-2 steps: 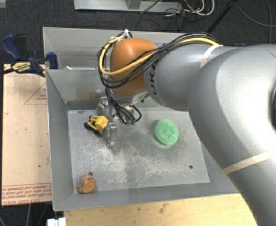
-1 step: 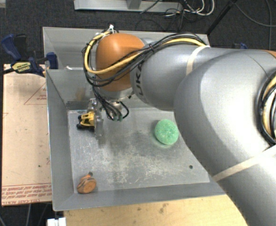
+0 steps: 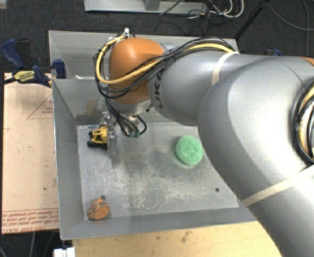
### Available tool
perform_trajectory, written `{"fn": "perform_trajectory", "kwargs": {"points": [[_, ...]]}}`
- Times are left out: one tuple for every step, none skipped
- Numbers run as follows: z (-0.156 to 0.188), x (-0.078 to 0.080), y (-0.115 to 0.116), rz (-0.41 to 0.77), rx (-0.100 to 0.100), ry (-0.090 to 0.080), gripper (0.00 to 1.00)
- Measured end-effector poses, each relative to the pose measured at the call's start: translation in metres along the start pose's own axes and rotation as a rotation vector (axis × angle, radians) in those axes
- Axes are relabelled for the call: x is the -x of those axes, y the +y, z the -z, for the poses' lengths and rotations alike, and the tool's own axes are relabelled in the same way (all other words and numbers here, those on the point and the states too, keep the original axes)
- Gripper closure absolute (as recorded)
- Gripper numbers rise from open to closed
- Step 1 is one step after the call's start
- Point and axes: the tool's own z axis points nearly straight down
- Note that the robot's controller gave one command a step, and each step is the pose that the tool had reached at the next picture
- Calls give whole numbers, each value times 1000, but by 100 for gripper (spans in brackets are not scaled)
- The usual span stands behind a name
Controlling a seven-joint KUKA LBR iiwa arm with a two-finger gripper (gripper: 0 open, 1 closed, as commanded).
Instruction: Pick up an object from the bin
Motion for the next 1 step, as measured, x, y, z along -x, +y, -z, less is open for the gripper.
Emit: {"fn": "perform_trajectory", "kwargs": {"points": [[0, 0, -1, 98, 0, -1, 100]]}}
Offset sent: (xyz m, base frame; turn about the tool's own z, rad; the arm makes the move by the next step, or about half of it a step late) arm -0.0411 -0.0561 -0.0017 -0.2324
